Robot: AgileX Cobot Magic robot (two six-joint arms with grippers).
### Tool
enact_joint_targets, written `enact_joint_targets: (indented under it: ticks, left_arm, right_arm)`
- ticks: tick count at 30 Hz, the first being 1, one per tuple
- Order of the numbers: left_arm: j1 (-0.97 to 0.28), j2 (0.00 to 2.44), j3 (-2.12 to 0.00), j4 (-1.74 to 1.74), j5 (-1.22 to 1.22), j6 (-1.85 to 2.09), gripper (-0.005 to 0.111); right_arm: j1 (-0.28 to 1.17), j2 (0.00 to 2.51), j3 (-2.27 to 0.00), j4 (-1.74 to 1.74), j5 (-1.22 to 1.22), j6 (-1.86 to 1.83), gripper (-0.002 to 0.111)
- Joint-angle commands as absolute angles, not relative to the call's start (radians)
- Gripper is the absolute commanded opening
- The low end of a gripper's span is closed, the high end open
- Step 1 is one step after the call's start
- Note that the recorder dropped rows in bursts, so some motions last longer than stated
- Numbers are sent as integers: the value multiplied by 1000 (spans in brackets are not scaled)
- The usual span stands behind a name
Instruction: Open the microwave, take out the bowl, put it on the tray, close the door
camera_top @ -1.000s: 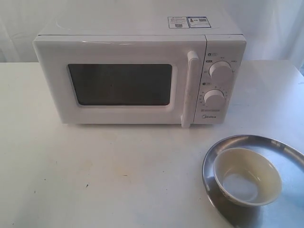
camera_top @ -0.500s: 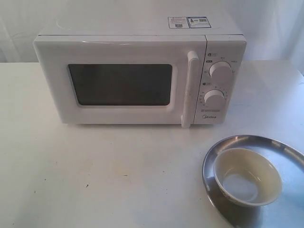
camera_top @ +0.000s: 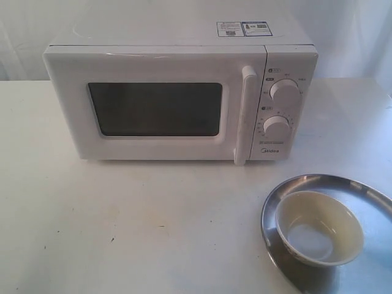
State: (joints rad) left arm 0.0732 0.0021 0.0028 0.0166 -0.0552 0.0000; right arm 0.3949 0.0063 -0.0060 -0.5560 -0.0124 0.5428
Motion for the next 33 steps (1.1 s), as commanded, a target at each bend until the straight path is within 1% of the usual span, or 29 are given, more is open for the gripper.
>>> enact_joint_targets:
  ticks: [1, 7, 13, 24, 33]
  left_arm:
    - [69, 0, 0, 9, -59, 0, 0]
    - [69, 0, 0, 9, -59, 0, 0]
    - [69, 0, 0, 9, -59, 0, 0]
    - [69, 0, 0, 9, -59, 0, 0]
    - [69, 0, 0, 9, -59, 0, 0]
  right_arm:
    - [384, 0, 0, -152, -27, 142, 0]
    - [384, 0, 0, -114, 0, 124, 0]
    - [384, 0, 0, 99, 29, -93, 0]
    - [384, 0, 0, 90, 8, -73, 0]
    - [384, 0, 0, 10, 14, 23, 0]
